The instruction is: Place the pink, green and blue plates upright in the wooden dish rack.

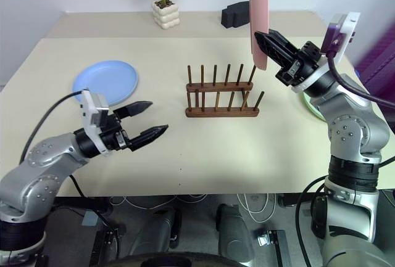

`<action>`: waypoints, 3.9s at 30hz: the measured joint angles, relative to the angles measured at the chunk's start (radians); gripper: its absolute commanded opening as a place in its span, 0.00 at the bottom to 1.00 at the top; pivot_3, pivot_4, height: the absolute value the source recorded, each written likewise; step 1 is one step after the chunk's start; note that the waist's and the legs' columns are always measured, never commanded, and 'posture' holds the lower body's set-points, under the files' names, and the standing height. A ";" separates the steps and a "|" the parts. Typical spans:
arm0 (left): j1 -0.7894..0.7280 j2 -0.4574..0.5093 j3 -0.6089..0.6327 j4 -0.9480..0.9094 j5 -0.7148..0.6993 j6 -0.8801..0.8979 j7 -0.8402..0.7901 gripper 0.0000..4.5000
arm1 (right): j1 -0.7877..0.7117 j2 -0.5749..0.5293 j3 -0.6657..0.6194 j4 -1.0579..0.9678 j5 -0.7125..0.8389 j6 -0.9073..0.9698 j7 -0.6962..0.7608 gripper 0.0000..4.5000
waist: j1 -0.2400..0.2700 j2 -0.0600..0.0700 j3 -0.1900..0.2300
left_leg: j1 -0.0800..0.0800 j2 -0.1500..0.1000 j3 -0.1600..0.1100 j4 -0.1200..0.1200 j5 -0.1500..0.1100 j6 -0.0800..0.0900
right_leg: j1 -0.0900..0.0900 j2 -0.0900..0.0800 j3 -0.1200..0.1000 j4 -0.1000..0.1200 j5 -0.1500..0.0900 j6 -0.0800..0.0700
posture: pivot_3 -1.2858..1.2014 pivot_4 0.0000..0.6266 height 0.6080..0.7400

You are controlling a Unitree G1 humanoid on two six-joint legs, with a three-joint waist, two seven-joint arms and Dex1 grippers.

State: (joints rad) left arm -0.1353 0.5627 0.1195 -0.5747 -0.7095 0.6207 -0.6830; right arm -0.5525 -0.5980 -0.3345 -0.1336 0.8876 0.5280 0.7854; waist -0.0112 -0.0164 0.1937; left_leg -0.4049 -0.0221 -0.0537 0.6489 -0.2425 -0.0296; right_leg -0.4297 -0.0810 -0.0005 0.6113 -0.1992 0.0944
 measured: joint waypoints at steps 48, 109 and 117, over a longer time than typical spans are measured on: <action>-0.046 -0.039 -0.045 0.028 0.002 -0.039 0.054 1.00 | 0.090 0.031 -0.076 0.189 0.174 0.192 -0.063 0.77 | 0.000 0.000 0.000 | 0.000 0.000 0.000 0.000 0.000 0.000 | 0.000 0.000 0.000 0.000 0.000 0.000 | 0.52 0.24 0.97; -0.193 -0.140 -0.181 0.063 -0.024 -0.016 0.009 1.00 | -0.055 -0.233 0.400 0.799 -1.205 -0.611 -0.620 0.01 | -0.008 0.003 0.000 | 0.003 -0.002 0.003 0.000 0.000 0.000 | 0.002 0.000 0.003 -0.001 0.000 0.000 | 0.52 0.24 0.97; -0.192 -0.154 -0.177 0.064 -0.024 -0.017 0.022 1.00 | -0.292 -0.265 0.357 0.604 -1.187 -0.798 -0.631 0.01 | -0.001 0.003 0.000 | 0.002 -0.002 0.003 0.000 0.000 0.000 | 0.002 0.000 0.003 -0.001 -0.001 0.001 | 0.52 0.24 0.97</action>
State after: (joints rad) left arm -0.3274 0.4087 -0.0579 -0.5105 -0.7334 0.6041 -0.6610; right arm -0.8449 -0.8627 0.0229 0.4704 -0.2995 -0.2696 0.1542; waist -0.0121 -0.0134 0.1941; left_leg -0.4029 -0.0240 -0.0509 0.6488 -0.2425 -0.0295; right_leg -0.4279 -0.0811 0.0029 0.6101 -0.1998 0.0951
